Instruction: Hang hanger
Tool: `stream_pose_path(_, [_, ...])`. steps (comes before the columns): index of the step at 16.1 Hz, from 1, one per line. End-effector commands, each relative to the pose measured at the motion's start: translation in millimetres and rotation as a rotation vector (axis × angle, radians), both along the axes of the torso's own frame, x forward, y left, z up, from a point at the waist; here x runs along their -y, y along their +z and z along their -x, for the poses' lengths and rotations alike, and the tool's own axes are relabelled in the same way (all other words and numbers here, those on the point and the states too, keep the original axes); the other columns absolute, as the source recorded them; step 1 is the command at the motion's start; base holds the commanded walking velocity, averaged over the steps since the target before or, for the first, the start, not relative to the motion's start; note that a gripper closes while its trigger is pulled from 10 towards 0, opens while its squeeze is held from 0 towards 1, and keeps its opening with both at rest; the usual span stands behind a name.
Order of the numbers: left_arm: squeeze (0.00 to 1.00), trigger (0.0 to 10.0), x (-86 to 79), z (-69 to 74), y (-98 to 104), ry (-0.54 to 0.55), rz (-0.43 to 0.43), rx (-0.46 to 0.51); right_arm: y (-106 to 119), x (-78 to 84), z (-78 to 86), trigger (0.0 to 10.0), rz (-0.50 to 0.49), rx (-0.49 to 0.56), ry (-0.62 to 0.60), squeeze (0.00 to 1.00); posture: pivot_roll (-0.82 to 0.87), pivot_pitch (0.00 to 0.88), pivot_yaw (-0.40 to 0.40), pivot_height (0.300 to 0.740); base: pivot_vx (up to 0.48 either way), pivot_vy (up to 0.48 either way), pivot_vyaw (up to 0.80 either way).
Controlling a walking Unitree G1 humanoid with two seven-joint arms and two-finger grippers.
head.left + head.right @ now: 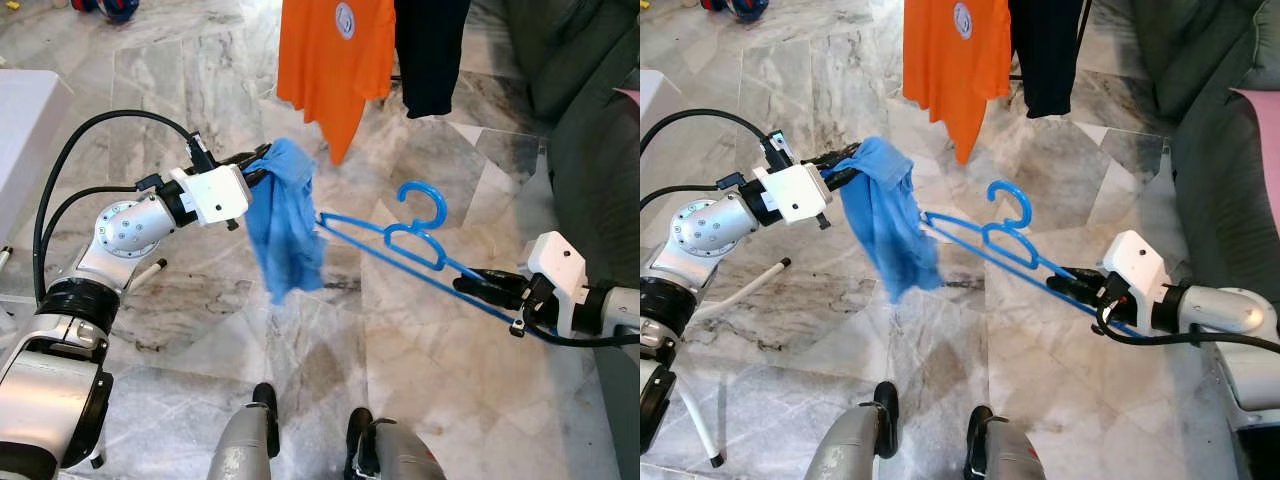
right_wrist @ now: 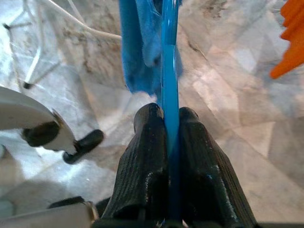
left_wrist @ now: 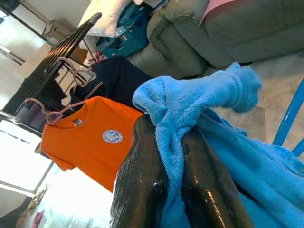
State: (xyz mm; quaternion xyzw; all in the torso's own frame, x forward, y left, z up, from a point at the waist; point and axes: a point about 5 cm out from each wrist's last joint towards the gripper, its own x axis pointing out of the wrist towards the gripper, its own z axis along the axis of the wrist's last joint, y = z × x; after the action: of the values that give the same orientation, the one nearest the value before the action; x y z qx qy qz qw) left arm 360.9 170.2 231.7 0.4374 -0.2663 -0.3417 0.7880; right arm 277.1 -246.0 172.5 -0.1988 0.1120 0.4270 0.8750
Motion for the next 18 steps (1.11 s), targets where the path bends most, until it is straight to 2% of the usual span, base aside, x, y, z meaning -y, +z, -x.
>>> stream_pose_path(1, [0.0, 10.0, 1.1, 2.2, 3, -0.019, 0.015, 0.008, 0, -4.1, 5.1, 10.0, -0.015, -0.023, 0.047, 0.0, 0.08, 0.364, 0.023, 0.74, 0.0, 0.0, 0.0])
stream_pose_path(4, [0.0, 10.0, 9.5, 1.9, 4, -0.049, 0.024, 0.0, -1, -6.4, 13.0, 10.0, -0.034, -0.087, 0.102, 0.0, 0.06, 0.369, 0.032, 0.74, 0.0, 0.0, 0.0])
stream_pose_path(6, [0.0, 10.0, 7.9, -0.1, 4, -0.037, 0.019, -0.004, -2, -4.8, 17.9, 10.0, -0.005, -0.115, 0.123, 0.0, 0.06, 0.369, 0.034, 0.74, 0.0, 0.0, 0.0])
stream_pose_path(12, [0.0, 10.0, 3.5, -5.3, 13, 0.028, 0.048, 0.04, 2, -10.1, 22.5, 10.0, -0.03, -0.123, 0.146, 0.0, 0.06, 0.367, 0.036, 0.74, 0.0, 0.0, 0.0])
stream_pose_path(18, [0.0, 10.0, 14.0, -7.7, 12, 0.041, 0.11, 0.064, -3, -24.8, 26.3, 10.0, -0.072, -0.14, 0.174, 0.0, 0.06, 0.37, 0.035, 0.74, 0.0, 0.0, 0.0])
